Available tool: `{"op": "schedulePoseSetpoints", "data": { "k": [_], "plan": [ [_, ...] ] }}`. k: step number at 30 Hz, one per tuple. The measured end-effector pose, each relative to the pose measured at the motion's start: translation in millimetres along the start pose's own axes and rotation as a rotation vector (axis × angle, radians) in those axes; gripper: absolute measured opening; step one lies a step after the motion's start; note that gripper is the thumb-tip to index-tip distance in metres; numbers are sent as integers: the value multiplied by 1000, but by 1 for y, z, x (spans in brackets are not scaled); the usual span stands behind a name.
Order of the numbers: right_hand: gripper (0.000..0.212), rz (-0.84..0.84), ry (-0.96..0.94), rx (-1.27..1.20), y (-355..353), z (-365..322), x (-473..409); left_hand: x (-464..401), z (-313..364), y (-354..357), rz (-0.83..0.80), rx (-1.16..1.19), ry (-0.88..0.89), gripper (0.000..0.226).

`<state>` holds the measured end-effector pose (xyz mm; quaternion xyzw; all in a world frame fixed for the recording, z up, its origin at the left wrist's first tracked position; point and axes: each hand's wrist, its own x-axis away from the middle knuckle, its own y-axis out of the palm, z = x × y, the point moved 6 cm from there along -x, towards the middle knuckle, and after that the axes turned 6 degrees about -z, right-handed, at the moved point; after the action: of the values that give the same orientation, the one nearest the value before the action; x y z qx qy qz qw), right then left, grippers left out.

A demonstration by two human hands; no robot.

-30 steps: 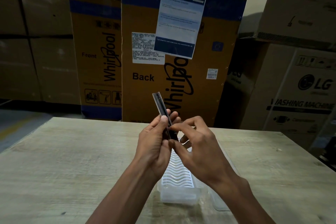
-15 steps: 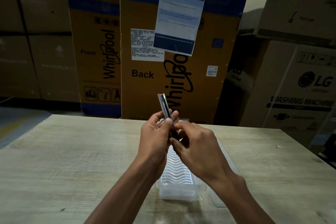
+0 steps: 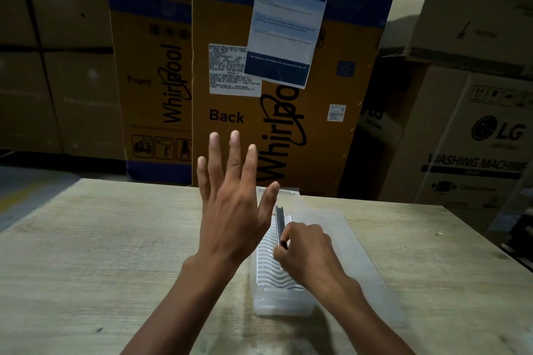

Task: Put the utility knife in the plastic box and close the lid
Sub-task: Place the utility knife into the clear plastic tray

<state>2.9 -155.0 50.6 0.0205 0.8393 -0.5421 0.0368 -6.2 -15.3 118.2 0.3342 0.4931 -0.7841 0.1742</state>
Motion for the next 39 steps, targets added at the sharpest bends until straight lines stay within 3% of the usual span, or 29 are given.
{"op": "schedulePoseSetpoints", "data": {
  "k": [11,22,24,28,31,34,39],
  "plan": [
    [24,-76,-125,183,14,-21,-8,-1,-5,2,-54,40,-64,76],
    [25,-65,-76,179,7,-26,-4,-1,-12,11,-133,145,-107,81],
    [26,-8,-9,84,-13,-21,-5,0,-14,13,-148,178,-101,82],
    [21,268,27,-63,-73,11,-3,0,-16,17,-163,233,-100,83],
    [16,316,84,-100,-90,47,-6,1,-18,22,-185,256,-107,76],
    [20,264,145,-55,-78,74,-15,3,-18,25,-224,273,-145,65],
    [62,-81,282,130,-22,101,-24,8,-22,35,-269,290,-168,42]
  ]
}}
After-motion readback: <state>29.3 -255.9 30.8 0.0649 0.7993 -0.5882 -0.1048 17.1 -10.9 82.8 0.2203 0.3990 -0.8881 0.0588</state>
